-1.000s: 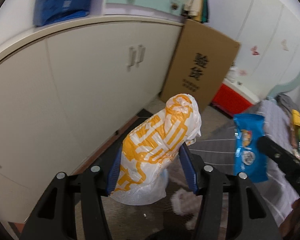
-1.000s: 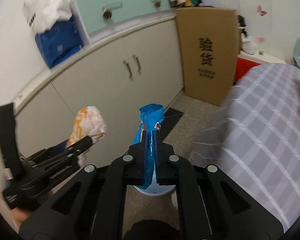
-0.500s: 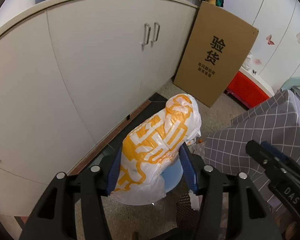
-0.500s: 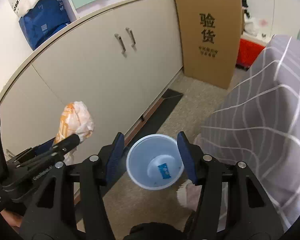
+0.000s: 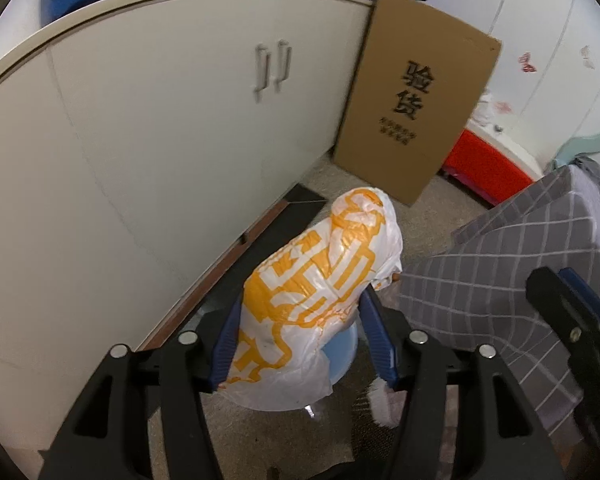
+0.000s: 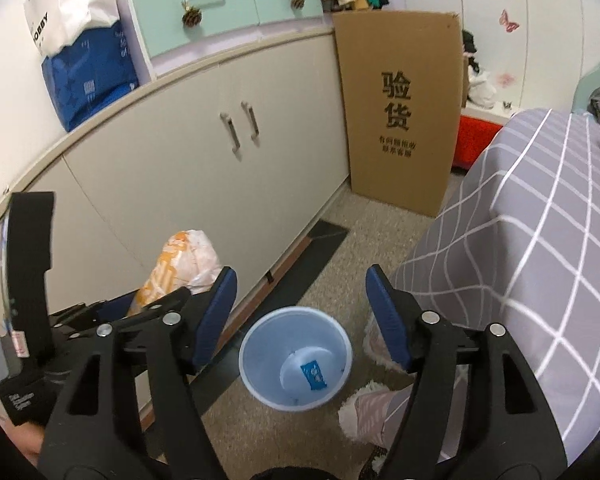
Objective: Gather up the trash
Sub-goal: 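Carry both items over the blue bin and open both grippers, then grasp the red-white candy wrapper with the left gripper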
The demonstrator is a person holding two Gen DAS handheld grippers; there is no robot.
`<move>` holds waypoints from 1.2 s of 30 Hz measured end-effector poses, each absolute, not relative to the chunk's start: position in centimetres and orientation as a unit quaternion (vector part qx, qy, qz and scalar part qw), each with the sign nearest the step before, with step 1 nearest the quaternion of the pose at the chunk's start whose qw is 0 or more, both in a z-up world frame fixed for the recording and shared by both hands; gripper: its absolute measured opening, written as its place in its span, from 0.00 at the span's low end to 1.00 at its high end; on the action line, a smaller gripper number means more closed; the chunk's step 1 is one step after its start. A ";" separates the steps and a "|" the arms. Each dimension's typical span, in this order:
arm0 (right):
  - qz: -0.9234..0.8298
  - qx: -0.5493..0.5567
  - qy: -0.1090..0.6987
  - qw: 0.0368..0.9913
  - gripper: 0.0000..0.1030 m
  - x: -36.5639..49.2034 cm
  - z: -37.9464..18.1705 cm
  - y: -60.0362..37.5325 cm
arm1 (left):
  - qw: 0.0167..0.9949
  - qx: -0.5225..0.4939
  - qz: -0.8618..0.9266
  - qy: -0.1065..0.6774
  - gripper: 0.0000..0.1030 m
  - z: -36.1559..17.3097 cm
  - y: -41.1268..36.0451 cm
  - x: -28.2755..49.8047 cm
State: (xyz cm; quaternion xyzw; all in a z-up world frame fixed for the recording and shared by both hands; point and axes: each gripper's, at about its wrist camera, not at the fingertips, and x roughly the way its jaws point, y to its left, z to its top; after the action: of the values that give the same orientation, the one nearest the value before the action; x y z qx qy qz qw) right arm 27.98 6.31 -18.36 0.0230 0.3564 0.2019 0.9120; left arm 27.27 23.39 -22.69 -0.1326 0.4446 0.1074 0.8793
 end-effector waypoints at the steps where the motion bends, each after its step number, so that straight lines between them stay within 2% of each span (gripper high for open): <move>1: 0.200 0.022 0.354 0.914 0.69 27.9 -18.2 6.3 | 0.880 -0.136 0.101 0.444 0.65 -22.6 23.3 27.5; 2: 0.200 0.022 0.351 0.914 0.71 27.9 -18.1 6.4 | 0.879 -0.141 0.097 0.444 0.75 -22.5 23.2 27.7; 5: 0.196 0.021 0.345 0.918 0.74 27.7 -17.7 6.4 | 0.881 -0.159 0.109 0.432 0.81 -22.0 23.5 27.7; 21: 0.185 0.051 0.326 0.926 0.77 25.1 -14.5 2.9 | 0.894 -0.140 0.122 0.409 0.81 -18.2 21.2 23.8; 36: 0.082 0.115 0.284 0.948 0.79 21.1 -10.5 -13.0 | 0.924 -0.042 -0.001 0.380 0.81 -12.4 6.1 23.3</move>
State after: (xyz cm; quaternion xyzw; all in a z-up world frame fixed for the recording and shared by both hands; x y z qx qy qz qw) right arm 21.15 -13.05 -10.46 0.1149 0.2840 0.0817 0.9484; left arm 23.29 6.06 -12.41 -0.0420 0.3803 -0.0010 0.9239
